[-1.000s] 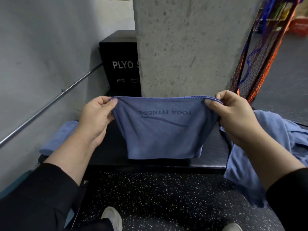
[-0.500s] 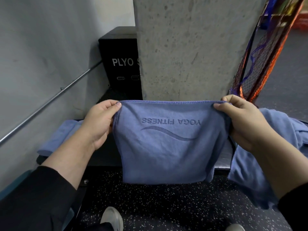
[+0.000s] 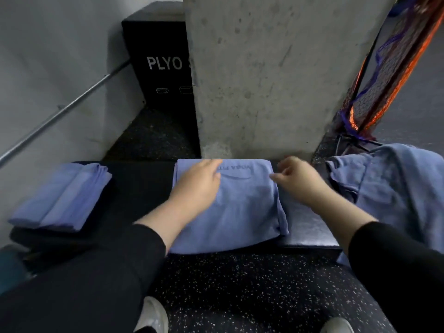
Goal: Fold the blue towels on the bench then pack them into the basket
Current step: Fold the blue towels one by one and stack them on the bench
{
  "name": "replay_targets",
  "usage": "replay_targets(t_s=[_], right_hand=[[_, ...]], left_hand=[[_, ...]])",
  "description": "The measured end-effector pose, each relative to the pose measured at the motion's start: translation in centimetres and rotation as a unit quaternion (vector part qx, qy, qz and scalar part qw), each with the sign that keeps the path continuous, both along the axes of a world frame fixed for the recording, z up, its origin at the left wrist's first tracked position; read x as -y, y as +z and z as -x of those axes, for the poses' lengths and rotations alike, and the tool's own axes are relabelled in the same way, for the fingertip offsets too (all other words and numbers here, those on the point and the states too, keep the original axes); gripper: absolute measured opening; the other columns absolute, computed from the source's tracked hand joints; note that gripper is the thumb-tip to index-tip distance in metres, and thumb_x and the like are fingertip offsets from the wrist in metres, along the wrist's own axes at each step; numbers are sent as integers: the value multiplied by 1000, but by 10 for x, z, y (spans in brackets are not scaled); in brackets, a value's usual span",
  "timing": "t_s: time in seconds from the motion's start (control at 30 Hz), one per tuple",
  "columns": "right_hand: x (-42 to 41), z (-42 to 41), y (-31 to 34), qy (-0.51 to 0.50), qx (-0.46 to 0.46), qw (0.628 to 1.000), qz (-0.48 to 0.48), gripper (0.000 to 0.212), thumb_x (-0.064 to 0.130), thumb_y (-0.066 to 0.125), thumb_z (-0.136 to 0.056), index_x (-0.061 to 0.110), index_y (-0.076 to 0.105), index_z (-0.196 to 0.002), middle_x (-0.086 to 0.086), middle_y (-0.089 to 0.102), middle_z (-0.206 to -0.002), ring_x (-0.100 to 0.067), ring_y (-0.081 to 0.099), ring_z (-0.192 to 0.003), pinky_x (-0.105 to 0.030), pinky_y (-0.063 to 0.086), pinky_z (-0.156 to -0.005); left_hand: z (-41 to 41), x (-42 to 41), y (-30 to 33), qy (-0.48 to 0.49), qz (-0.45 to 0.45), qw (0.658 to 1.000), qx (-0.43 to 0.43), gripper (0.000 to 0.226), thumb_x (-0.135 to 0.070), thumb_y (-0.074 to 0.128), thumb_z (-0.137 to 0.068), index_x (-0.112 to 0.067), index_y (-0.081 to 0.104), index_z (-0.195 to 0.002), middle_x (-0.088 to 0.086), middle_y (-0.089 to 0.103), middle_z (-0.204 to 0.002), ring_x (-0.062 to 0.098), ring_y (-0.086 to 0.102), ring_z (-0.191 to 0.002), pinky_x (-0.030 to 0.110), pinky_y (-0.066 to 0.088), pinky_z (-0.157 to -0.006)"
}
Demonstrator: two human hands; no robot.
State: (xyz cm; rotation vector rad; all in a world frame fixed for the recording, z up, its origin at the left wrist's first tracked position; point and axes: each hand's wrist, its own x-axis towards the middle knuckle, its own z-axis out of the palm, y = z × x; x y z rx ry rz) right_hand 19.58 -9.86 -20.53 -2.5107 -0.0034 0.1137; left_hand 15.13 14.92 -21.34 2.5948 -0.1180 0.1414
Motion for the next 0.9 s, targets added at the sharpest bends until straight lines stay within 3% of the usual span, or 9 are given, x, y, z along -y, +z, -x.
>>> replay_targets(t_s=[0.1, 0.17, 0.3, 0.43, 0.57, 0.67, 0.77, 0.83, 0.9], right_hand=[[5, 39, -27, 31, -17, 997, 72, 36, 47, 74, -83, 18, 59, -100, 2, 64, -89, -23, 62, -87, -33, 45, -71], [13, 53, -32, 40, -25, 995, 87, 42, 52, 75, -80, 19, 57, -98, 2, 64, -91, -22, 61, -86, -36, 48, -74], [19, 75, -29, 53, -17, 992, 115, 43, 54, 77, -76, 21, 53, -92, 4, 59, -87, -20, 58, -81, -37, 49, -71], [18, 90, -42, 51, -10, 986, 157, 26, 40, 68, -83, 20, 51, -86, 2, 51, -88, -24, 55, -80, -37, 44, -65], [20, 89, -47, 27, 1, 990, 140, 20, 27, 63, -85, 17, 51, -73, 1, 49, -80, -24, 51, -73, -34, 32, -59], [23, 84, -40, -11, -4, 998, 54, 10, 18, 60, -86, 14, 63, -77, 0, 62, -73, -19, 55, -69, -32, 39, -57], [24, 82, -33, -45, -20, 995, -91, 19, 11, 56, -88, 21, 71, -82, 9, 66, -61, -4, 58, -56, -26, 45, -52], [24, 83, -33, -66, -55, 971, -224, 23, 11, 56, -88, 20, 76, -86, 2, 74, -72, -15, 66, -64, -43, 59, -66], [24, 85, -32, -70, -88, 941, -320, 25, 11, 55, -90, 20, 78, -90, -16, 75, -88, -24, 66, -75, -55, 56, -78]], left_hand=[[28, 29, -49, -101, -164, 978, -75, 58, -45, 38, -106, -25, 27, -159, 1, 24, -167, 20, 22, -153, 42, 19, -123], [38, 33, -66, -127, -218, 961, -115, 65, -54, 30, -105, -29, 12, -162, -2, 3, -171, 15, 2, -157, 48, 4, -126], [41, 32, -72, -133, -216, 958, -135, 68, -58, 23, -104, -30, 1, -162, -7, -12, -170, 10, -14, -155, 51, -6, -125], [41, 32, -74, -131, -223, 956, -135, 70, -62, 17, -102, -31, -4, -161, -8, -17, -168, 9, -18, -154, 51, -8, -125], [43, 32, -76, -128, -228, 957, -128, 70, -63, 15, -102, -32, -7, -161, -9, -18, -168, 9, -19, -153, 50, -10, -124], [44, 32, -75, -127, -226, 957, -126, 69, -63, 14, -102, -32, -8, -161, -10, -19, -167, 9, -20, -153, 49, -11, -124], [43, 32, -77, -125, -230, 957, -123, 70, -63, 14, -102, -32, -8, -161, -9, -20, -167, 8, -21, -152, 49, -11, -124], [43, 31, -77, -127, -231, 957, -125, 70, -63, 13, -101, -33, -9, -160, -10, -21, -167, 8, -22, -152, 49, -11, -124], [42, 31, -77, -129, -231, 956, -128, 71, -64, 13, -101, -33, -10, -160, -10, -22, -166, 8, -23, -152, 49, -11, -124]])
